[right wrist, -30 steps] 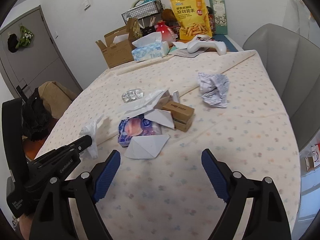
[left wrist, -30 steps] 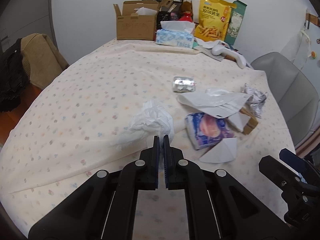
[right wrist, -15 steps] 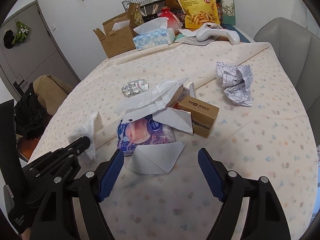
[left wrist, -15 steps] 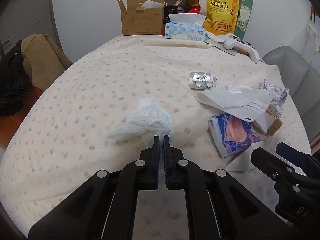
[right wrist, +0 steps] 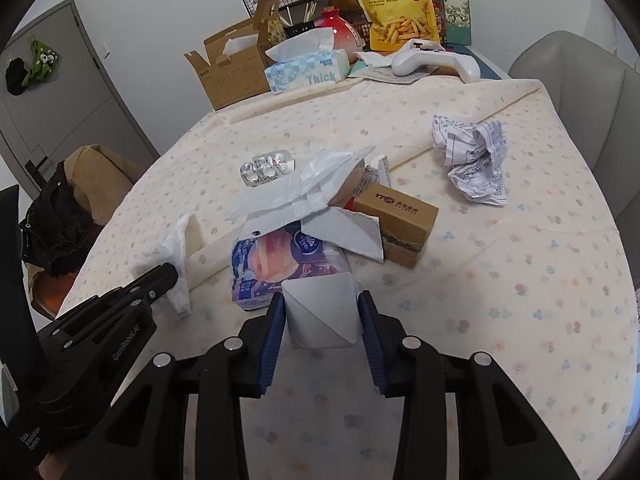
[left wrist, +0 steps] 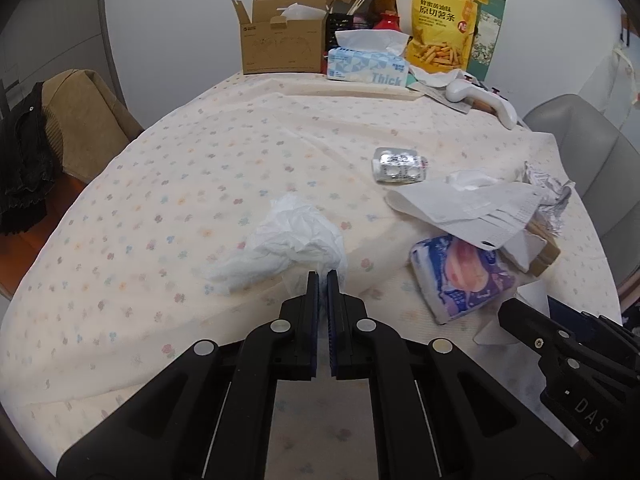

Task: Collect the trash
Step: 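Grasp the folded white paper with the right tool while the left tool holds the bag, then carry the white bag and paper with both tools over the round bin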

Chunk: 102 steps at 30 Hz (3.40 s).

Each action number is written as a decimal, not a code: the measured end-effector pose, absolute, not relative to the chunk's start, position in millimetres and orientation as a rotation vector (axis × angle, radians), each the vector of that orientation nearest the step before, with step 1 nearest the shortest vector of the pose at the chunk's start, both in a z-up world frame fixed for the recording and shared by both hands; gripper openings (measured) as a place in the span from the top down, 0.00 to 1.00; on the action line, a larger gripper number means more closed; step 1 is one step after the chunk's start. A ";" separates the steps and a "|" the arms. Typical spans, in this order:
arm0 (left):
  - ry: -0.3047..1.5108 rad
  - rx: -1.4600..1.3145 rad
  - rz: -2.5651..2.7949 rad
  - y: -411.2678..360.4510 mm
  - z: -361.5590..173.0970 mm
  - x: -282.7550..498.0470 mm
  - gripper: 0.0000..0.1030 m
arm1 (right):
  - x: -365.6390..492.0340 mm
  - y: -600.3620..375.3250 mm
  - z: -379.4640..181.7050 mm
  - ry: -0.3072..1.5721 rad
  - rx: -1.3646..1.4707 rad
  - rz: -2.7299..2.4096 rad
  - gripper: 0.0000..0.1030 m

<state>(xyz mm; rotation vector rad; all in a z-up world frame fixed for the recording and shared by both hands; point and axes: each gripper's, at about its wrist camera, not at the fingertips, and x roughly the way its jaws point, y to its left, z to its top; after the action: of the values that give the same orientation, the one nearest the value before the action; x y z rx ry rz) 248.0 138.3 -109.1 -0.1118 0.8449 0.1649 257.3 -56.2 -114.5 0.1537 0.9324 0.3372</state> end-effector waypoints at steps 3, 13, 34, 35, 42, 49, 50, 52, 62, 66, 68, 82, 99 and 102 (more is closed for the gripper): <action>0.836 -0.110 0.155 131.0 -105.0 244.2 0.95 | 251.1 -61.8 -109.3 0.919 0.161 0.339 0.65; 0.805 -0.094 0.100 94.1 -89.1 226.3 0.95 | 222.4 -97.1 -83.3 0.851 0.177 0.307 0.65; 0.743 -0.023 -0.096 -33.7 -53.3 193.0 0.95 | 159.5 -215.7 -47.4 0.752 0.236 0.166 0.81; 0.741 -0.018 -0.106 -40.4 -52.2 191.8 0.95 | 156.5 -222.0 -45.9 0.748 0.239 0.157 0.81; 0.731 0.010 -0.177 -88.6 -46.1 185.0 0.95 | 137.8 -263.5 -38.3 0.722 0.259 0.101 0.81; 0.732 0.051 -0.265 -145.2 -44.8 181.0 0.95 | 121.5 -311.0 -37.9 0.711 0.297 0.021 0.81; 0.734 0.054 -0.275 -151.6 -45.1 180.7 0.95 | 119.3 -318.7 -38.1 0.710 0.303 0.009 0.81; 0.738 0.065 -0.299 -166.9 -46.1 181.1 0.95 | 115.5 -332.1 -39.1 0.710 0.314 -0.011 0.81; 0.771 0.115 -0.400 -236.7 -62.0 180.8 0.95 | 100.3 -397.8 -54.6 0.727 0.375 -0.115 0.81; 0.798 0.141 -0.440 -268.7 -73.9 181.8 0.95 | 93.1 -425.2 -64.5 0.740 0.404 -0.160 0.81; 0.812 0.154 -0.454 -282.4 -79.9 182.2 0.95 | 90.4 -437.9 -70.0 0.747 0.418 -0.181 0.81; 0.905 0.227 -0.497 -342.9 -121.2 190.1 0.95 | 89.0 -511.1 -127.9 0.817 0.523 -0.256 0.68; 0.959 0.283 -0.560 -384.8 -142.8 185.6 0.95 | 66.0 -557.1 -138.2 0.794 0.587 -0.377 0.38; 0.969 0.291 -0.594 -399.4 -145.9 179.3 0.95 | 55.3 -568.7 -133.8 0.781 0.598 -0.406 0.38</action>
<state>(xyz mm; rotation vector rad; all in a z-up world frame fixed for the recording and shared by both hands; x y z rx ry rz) 179.3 -399.4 -145.9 0.2913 0.9693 -0.5945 55.3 -568.7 -133.8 0.5985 0.7813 -0.4058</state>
